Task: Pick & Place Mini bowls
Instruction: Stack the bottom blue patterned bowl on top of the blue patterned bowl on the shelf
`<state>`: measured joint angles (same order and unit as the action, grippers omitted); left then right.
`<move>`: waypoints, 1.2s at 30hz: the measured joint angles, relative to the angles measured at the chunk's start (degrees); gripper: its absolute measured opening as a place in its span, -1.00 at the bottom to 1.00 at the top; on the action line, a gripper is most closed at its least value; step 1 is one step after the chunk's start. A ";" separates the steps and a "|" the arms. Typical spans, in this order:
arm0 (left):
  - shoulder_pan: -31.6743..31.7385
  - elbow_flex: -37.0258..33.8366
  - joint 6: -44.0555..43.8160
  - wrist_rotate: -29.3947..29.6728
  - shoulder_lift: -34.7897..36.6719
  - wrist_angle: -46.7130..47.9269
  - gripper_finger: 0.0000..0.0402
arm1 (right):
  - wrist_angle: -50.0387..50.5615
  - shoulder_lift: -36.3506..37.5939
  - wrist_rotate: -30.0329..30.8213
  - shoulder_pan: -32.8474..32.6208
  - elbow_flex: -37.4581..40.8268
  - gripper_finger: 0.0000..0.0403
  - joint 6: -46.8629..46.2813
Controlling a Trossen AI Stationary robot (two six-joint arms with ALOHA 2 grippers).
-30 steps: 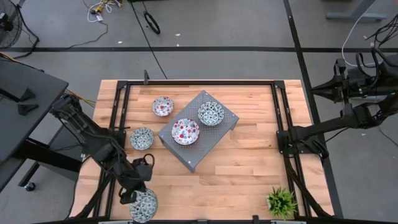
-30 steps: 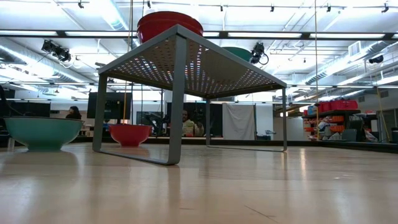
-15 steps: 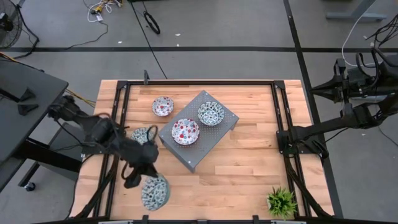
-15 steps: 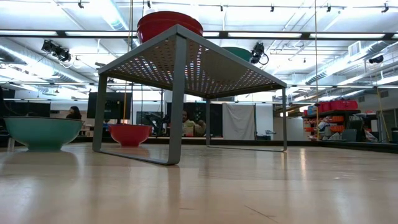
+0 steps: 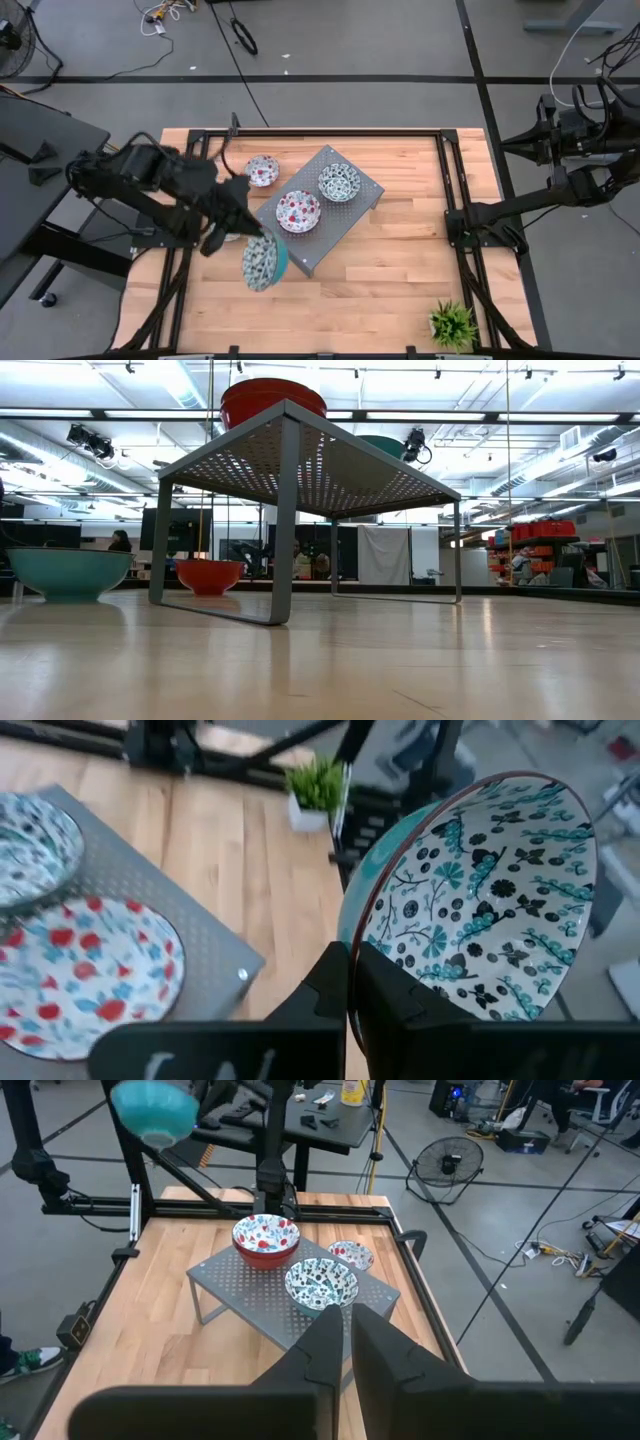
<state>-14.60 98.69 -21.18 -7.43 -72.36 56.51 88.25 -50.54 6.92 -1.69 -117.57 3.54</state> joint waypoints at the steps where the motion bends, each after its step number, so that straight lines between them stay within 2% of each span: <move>1: 1.04 0.51 0.14 -0.59 0.02 -0.08 -0.96 | -0.01 0.00 0.00 0.00 0.01 -0.87 -0.01; 13: 12.15 1.50 -0.28 -1.90 -1.78 -0.59 -0.96 | 0.00 0.00 0.00 0.00 0.00 -0.87 -0.01; 23: 20.71 1.50 -7.66 -11.55 -7.72 -10.56 -0.96 | 0.00 -0.02 0.00 0.00 0.01 -0.87 0.01; 36: 31.50 1.47 -21.90 -21.84 -14.80 -25.97 -0.96 | 0.00 -0.02 0.00 -0.01 0.00 -0.87 0.00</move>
<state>16.90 100.16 -43.08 -29.26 -87.16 30.54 88.25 -50.57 6.92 -1.70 -117.57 3.55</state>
